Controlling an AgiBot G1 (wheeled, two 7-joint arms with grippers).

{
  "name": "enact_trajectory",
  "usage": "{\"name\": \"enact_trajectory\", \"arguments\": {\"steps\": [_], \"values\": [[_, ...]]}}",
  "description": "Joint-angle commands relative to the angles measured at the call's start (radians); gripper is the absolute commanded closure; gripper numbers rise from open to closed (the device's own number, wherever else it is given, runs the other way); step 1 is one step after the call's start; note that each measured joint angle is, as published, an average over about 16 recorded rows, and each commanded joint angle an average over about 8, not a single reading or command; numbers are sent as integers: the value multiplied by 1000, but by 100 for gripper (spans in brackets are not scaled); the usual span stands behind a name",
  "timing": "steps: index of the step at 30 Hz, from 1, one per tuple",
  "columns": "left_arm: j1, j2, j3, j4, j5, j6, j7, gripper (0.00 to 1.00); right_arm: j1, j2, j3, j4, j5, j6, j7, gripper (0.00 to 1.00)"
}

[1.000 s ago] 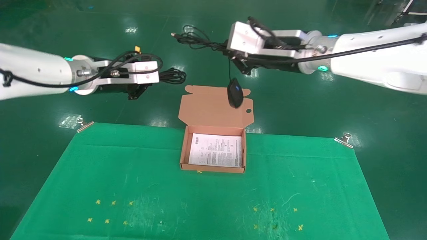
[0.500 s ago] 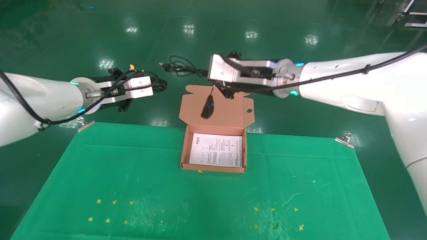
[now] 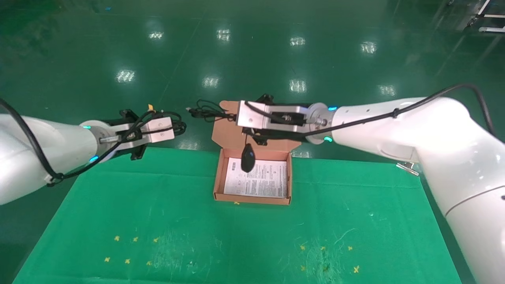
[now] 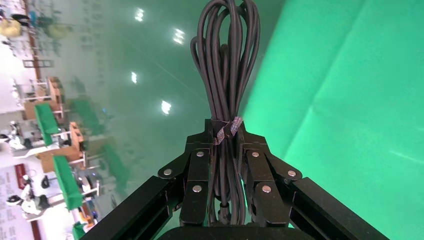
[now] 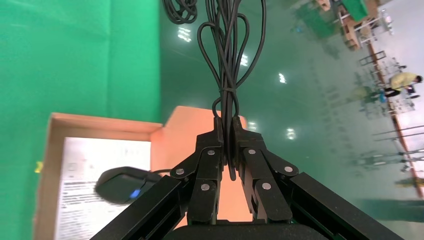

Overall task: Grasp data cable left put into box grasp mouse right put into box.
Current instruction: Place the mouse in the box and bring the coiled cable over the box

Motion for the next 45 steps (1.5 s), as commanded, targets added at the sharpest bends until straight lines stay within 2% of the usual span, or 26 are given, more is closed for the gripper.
{"name": "enact_trajectory", "arguments": {"steps": [1, 18, 30, 31, 38, 39, 45], "values": [[12, -3, 3, -12, 2, 24, -14, 100, -10, -5, -10, -9, 11, 2, -8, 100], [15, -6, 8, -21, 4, 54, -25, 100, -81, -18, -239, -5, 202, 138, 5, 100], [15, -6, 9, -21, 4, 53, -26, 100, -72, -17, -388, -150, 280, 232, 165, 100], [15, -6, 10, -21, 4, 53, -26, 100, -69, -18, -401, -158, 280, 236, 180, 97], [15, -6, 10, -22, 4, 54, -27, 100, -54, -18, -474, -184, 279, 239, 241, 9], [15, -6, 10, -22, 4, 54, -27, 100, -53, -18, -479, -185, 279, 238, 243, 0], [14, -3, 10, -16, 1, 50, -25, 100, -53, -7, -482, -172, 280, 232, 244, 0]]}}
